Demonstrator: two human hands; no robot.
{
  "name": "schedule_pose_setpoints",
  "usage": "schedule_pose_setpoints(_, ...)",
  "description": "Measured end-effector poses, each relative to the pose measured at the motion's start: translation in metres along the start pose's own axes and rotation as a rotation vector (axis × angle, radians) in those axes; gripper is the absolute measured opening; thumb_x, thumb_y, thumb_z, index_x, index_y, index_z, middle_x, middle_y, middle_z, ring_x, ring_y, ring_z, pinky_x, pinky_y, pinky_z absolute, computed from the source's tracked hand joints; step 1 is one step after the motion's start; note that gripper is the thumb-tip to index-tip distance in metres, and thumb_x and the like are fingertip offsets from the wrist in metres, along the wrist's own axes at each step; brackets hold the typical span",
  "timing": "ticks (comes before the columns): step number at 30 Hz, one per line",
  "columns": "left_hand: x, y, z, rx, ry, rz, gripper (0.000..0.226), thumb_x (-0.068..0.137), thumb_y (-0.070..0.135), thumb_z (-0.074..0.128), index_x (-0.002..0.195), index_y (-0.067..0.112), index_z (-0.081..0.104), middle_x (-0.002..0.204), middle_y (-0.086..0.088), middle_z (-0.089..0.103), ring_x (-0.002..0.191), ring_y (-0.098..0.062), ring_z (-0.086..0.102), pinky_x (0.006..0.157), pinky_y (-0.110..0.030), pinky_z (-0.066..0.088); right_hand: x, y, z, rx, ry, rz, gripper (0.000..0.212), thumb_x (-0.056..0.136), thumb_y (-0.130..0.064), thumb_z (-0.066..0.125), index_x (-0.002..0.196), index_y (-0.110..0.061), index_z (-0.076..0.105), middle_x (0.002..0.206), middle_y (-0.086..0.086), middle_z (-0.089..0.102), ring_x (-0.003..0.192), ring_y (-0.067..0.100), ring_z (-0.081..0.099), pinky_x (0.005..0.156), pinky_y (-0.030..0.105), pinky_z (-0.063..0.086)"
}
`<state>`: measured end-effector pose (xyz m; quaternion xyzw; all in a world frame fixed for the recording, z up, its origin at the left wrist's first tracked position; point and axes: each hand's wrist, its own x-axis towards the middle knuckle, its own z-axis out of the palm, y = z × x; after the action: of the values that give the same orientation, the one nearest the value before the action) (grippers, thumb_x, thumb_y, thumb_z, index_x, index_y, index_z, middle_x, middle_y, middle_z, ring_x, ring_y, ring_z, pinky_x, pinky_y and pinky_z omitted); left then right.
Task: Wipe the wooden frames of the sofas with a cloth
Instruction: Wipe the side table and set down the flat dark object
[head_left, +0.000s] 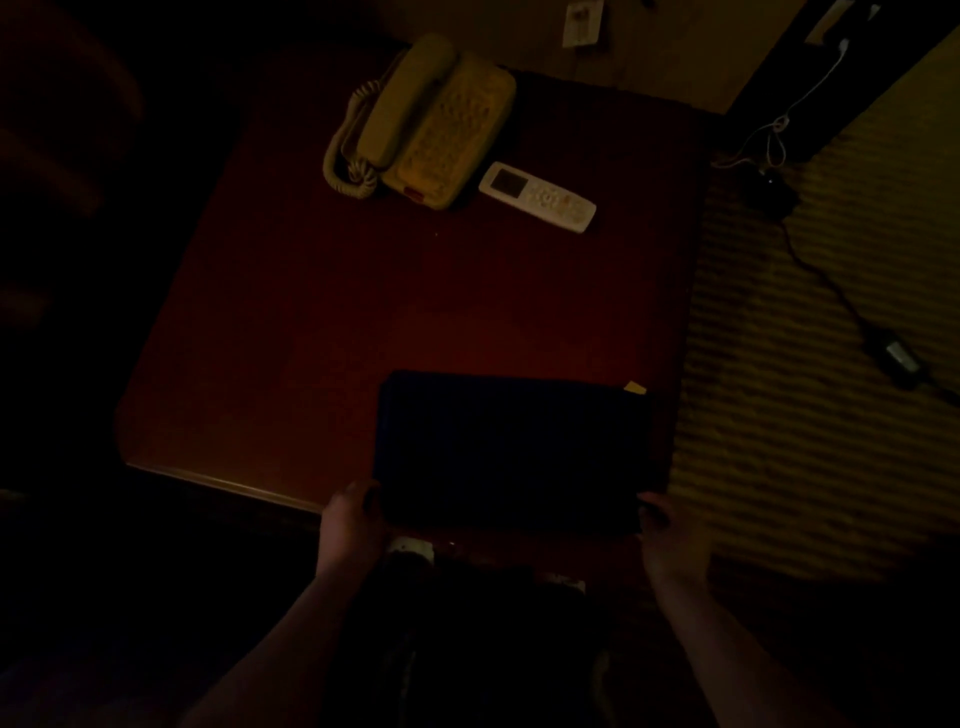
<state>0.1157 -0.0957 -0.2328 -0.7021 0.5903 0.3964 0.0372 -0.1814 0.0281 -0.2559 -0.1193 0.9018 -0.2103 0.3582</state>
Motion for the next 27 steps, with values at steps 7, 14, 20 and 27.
schedule_pose_setpoints(7, 0.007, -0.003, -0.003, -0.010, -0.027, -0.044, 0.025, 0.095, 0.003, 0.045, 0.117, 0.003, 0.055, 0.111, -0.013, 0.059, 0.097, -0.030, 0.059, 0.082, -0.043, 0.053, 0.000, 0.001, -0.002, -0.065, 0.007, -0.007, 0.024, 0.095, -0.010, 0.049, 0.115, -0.010, 0.063, 0.116, 0.019, 0.060, 0.091, 0.031, 0.056, 0.083, 0.042, 0.050)
schedule_pose_setpoints(14, 0.010, 0.003, -0.002, 0.022, -0.086, -0.213, 0.026, 0.091, 0.010, 0.051, 0.116, 0.005, 0.050, 0.111, -0.013, 0.058, 0.100, -0.029, 0.058, 0.086, -0.044, 0.050, 0.004, 0.002, -0.001, -0.103, 0.014, -0.024, 0.025, 0.094, -0.006, 0.049, 0.117, -0.006, 0.060, 0.105, 0.024, 0.063, 0.071, 0.025, 0.054, 0.057, 0.026, 0.045)
schedule_pose_setpoints(20, 0.022, 0.018, -0.008, 0.063, -0.159, -0.293, 0.044, 0.089, 0.029, 0.057, 0.124, 0.005, 0.044, 0.117, -0.014, 0.055, 0.106, -0.033, 0.056, 0.093, -0.048, 0.048, 0.005, -0.003, -0.001, -0.221, -0.028, -0.052, 0.027, 0.093, -0.007, 0.052, 0.119, -0.005, 0.060, 0.112, 0.022, 0.060, 0.081, 0.031, 0.058, 0.062, 0.024, 0.034)
schedule_pose_setpoints(27, 0.052, 0.063, -0.018, -0.180, 0.023, -0.288, 0.059, 0.090, 0.038, 0.061, 0.129, 0.002, 0.035, 0.120, -0.011, 0.049, 0.109, -0.033, 0.054, 0.086, -0.038, 0.048, 0.001, -0.016, 0.003, -0.191, 0.058, -0.088, 0.025, 0.092, -0.007, 0.051, 0.115, -0.006, 0.062, 0.118, 0.022, 0.056, 0.098, 0.033, 0.056, 0.069, 0.023, 0.035)
